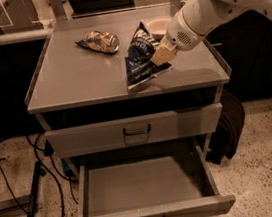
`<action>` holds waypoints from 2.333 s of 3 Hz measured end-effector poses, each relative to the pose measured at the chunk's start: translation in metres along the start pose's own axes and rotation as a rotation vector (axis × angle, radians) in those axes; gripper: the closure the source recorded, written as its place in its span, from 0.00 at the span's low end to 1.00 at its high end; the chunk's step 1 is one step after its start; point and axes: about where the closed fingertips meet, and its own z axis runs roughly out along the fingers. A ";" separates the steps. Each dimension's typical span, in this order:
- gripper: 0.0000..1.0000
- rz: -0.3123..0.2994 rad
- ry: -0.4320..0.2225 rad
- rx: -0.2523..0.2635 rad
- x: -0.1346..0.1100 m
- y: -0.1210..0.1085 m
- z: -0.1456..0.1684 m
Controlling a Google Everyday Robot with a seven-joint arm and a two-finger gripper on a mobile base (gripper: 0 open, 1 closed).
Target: Place blue chip bag into middle drawer
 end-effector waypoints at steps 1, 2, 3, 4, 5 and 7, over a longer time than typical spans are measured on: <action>1.00 -0.022 0.003 -0.032 0.008 0.028 -0.028; 1.00 -0.031 0.016 -0.069 0.025 0.067 -0.075; 1.00 -0.031 0.016 -0.069 0.025 0.067 -0.075; 1.00 -0.028 0.040 -0.078 0.035 0.070 -0.068; 1.00 0.035 0.061 -0.080 0.066 0.091 -0.066; 1.00 0.135 0.063 -0.125 0.142 0.133 -0.010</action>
Offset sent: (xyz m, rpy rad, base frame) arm -0.1528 -0.0383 0.0492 -0.0076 0.0716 0.0909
